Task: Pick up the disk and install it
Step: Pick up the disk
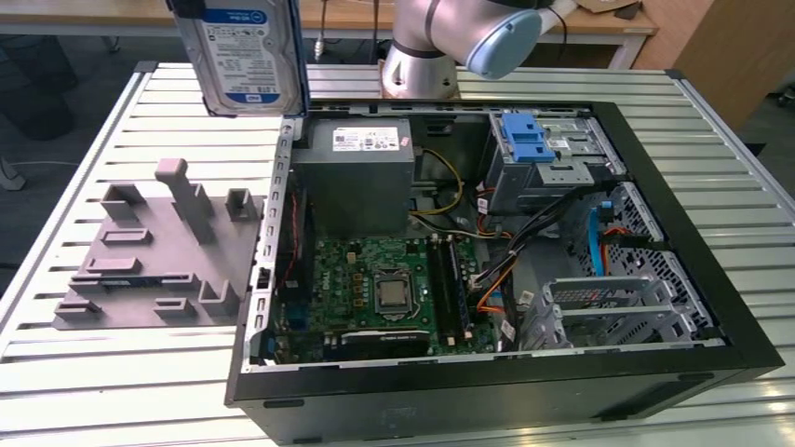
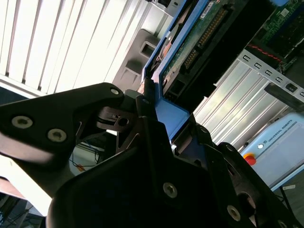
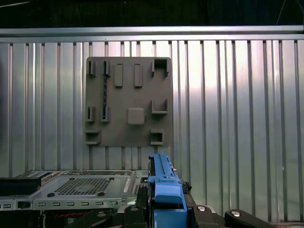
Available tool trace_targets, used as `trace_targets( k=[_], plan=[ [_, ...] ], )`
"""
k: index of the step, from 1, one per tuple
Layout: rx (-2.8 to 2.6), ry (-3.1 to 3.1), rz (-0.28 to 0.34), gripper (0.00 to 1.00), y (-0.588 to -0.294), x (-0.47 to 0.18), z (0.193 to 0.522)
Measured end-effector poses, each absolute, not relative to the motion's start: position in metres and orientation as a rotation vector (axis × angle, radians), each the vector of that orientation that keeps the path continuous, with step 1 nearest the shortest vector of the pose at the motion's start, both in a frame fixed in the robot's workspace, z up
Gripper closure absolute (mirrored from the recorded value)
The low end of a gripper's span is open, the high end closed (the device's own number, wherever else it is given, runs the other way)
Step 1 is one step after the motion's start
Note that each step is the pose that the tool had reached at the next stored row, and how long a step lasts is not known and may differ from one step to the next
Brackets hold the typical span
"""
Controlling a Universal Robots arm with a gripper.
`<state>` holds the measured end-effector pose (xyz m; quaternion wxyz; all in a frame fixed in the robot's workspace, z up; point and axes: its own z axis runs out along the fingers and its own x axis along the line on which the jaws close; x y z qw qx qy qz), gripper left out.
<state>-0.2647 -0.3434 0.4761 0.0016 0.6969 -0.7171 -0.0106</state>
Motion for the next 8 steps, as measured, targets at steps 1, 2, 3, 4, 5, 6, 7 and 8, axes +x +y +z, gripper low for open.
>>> trace_targets(
  k=[1, 2, 3, 4, 5, 6, 7, 8],
  plan=[
    [2.187, -2.251, -0.033, 0.63, -0.3434, -0.264, 0.4761],
    [2.187, -2.251, -0.033, 0.63, -0.3434, -0.2633, 0.4761],
    [2.187, -2.251, -0.033, 0.63, -0.3434, -0.2626, 0.4761],
    [2.187, -2.251, -0.033, 0.63, -0.3434, -0.2619, 0.4761],
    [2.187, -2.251, -0.033, 0.63, -0.3434, -0.2613, 0.4761],
    [2.187, -2.251, -0.033, 0.63, -0.3434, -0.2606, 0.4761],
    [2.187, -2.251, -0.033, 0.63, -0.3434, -0.2598, 0.4761],
    [2.187, -2.251, -0.033, 0.63, -0.3434, -0.2591, 0.4761]
  ],
)
